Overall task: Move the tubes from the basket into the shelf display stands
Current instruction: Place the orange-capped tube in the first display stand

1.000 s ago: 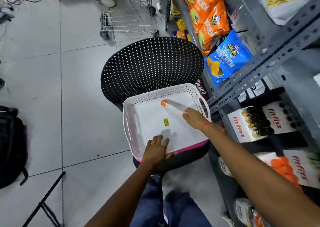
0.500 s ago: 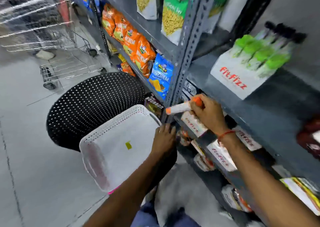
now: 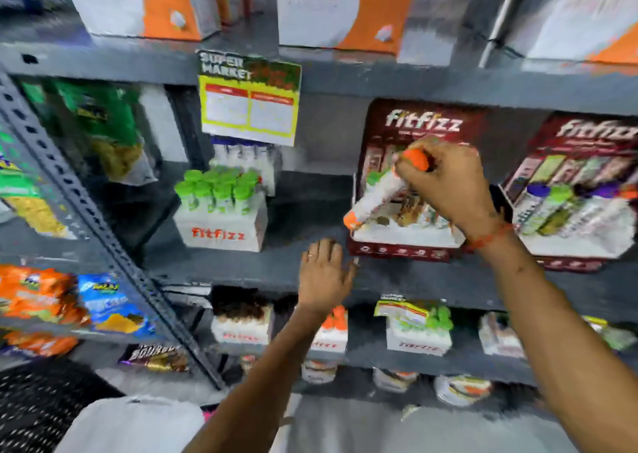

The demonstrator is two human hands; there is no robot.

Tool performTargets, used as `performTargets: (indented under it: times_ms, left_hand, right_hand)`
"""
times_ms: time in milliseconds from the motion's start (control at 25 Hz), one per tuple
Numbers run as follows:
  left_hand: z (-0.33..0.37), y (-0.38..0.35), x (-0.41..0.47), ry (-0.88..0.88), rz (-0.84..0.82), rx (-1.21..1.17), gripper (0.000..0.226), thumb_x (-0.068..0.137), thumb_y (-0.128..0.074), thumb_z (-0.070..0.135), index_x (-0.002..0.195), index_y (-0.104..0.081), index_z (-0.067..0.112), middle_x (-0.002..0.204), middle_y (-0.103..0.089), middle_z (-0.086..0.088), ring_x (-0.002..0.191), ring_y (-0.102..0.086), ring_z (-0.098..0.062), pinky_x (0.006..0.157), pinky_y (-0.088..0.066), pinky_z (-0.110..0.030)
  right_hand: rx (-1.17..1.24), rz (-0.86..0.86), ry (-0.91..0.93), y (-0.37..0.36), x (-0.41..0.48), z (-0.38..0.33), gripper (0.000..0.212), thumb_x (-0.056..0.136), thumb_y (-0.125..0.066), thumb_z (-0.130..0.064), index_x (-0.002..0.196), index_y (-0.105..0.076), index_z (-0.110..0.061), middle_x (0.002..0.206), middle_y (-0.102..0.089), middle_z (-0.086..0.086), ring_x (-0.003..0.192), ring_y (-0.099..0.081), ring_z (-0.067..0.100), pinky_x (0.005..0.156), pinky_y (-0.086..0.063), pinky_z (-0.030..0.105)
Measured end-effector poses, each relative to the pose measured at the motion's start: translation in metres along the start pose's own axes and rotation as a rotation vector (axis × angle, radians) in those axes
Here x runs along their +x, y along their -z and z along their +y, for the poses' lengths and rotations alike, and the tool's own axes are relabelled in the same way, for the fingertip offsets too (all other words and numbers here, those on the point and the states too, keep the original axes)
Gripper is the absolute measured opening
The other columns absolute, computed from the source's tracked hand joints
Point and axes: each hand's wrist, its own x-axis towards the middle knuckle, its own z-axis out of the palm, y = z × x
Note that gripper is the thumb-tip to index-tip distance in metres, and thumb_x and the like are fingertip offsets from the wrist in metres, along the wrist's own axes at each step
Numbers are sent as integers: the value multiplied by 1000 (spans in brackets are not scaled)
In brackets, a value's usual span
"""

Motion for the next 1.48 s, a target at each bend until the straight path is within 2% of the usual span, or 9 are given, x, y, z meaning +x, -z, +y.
performTargets:
  times_ms: [200, 360, 560, 680, 840, 1040, 1120, 1280, 1480]
  left_hand:
    - [14, -31, 3, 59, -294, -12, 62, 85, -33, 51, 110, -60, 1, 115, -61, -26, 100, -59, -43, 83, -51, -50]
    - [6, -45, -2, 23, -385, 45, 79, 87, -6, 63, 145, -22, 13, 154, -21, -15, 140, -20, -31, 115, -10, -46]
    - [5, -42, 0, -3, -407, 39, 109, 62, 28, 74, 148, -7, 17, 158, -2, -10, 144, -1, -26, 115, 5, -43]
    - [5, -39, 0, 8, -423, 27, 103, 66, 23, 75, 148, -4, 19, 158, 1, -9, 144, 2, -26, 114, 7, -43]
    - [8, -35, 0, 22, -449, 64, 71, 91, -10, 62, 148, -2, 20, 158, 3, -9, 144, 4, -27, 115, 7, -43]
    - [7, -35, -1, 20, -441, 79, 71, 91, -11, 62, 148, -1, 21, 158, 3, -8, 144, 5, -27, 115, 7, -43]
    - [7, -35, -1, 20, -438, 78, 76, 87, 0, 66, 148, 0, 22, 158, 4, -8, 144, 5, -27, 115, 7, -43]
    - [7, -38, -1, 20, -415, 48, 114, 53, 38, 73, 148, 1, 22, 158, 3, -7, 144, 4, -27, 114, 6, -43]
    - [8, -35, -1, 35, -419, 35, 120, 48, 43, 73, 148, 0, 22, 158, 3, -8, 144, 4, -27, 114, 6, -42]
  right_hand:
    - [-210, 110, -110, 29, 19, 36, 26, 82, -66, -32, 76, -68, -7, 78, -73, 20, 74, -66, 26, 68, -46, 32]
    - [-356, -38, -142, 7, 32, 49, 31, 81, -63, -37, 78, -67, -7, 89, -72, 26, 90, -67, 41, 76, -53, 40]
    - [-557, -227, -126, -23, 39, 50, 44, 86, -58, -45, 98, -65, -3, 106, -69, 24, 100, -64, 39, 84, -51, 40]
    - [-613, -278, -120, -28, 44, 52, 46, 88, -58, -44, 106, -62, -2, 112, -67, 24, 103, -63, 39, 87, -50, 40]
    - [-670, -412, -43, -29, 51, 52, 43, 89, -56, -43, 117, -58, -10, 120, -64, 17, 110, -59, 36, 90, -50, 40]
    - [-619, -569, 6, -34, 57, 56, 36, 84, -62, -27, 116, -59, -10, 119, -64, 17, 111, -56, 34, 91, -48, 38]
    - [-589, -579, 5, -35, 60, 58, 33, 83, -64, -22, 112, -61, -8, 119, -64, 17, 110, -56, 33, 92, -47, 36]
    - [-571, -601, 9, -38, 64, 59, 35, 85, -63, -14, 120, -59, -7, 127, -60, 16, 118, -52, 33, 101, -43, 37]
    - [-589, -606, -17, -40, 70, 59, 46, 84, -66, -12, 128, -53, -8, 130, -56, 18, 121, -51, 34, 101, -43, 34]
